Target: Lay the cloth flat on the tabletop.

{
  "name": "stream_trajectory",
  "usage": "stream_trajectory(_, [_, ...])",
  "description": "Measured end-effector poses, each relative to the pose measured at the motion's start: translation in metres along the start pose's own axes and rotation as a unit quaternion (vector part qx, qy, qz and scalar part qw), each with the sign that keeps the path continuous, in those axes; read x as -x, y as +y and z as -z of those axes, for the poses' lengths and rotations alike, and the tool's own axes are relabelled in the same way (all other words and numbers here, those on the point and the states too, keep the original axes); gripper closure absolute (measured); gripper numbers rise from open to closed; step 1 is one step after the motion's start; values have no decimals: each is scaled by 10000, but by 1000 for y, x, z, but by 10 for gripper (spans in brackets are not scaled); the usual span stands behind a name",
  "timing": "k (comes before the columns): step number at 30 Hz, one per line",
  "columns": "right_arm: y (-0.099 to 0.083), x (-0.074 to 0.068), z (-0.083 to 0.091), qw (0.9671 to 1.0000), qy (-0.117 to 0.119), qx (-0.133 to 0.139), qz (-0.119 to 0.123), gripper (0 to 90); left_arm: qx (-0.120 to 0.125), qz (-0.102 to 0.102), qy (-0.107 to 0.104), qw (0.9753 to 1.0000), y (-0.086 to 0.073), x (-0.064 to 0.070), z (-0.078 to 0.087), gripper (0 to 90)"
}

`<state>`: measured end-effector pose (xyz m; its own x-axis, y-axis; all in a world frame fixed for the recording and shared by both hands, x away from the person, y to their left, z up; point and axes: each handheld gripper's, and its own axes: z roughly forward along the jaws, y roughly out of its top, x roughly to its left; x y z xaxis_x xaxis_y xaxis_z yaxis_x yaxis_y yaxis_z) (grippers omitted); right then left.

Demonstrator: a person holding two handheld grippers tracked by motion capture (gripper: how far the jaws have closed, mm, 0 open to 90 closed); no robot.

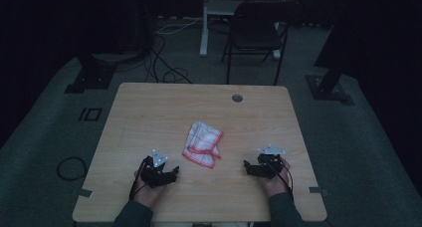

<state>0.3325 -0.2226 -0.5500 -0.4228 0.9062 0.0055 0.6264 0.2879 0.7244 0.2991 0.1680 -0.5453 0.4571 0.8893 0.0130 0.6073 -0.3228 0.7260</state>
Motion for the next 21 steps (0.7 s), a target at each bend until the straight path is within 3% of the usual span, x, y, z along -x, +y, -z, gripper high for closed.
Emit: stream_trajectory(21, [0,-2,1,10000,62,26,51,191,18,-27,-12,10000,-1,1,1,311])
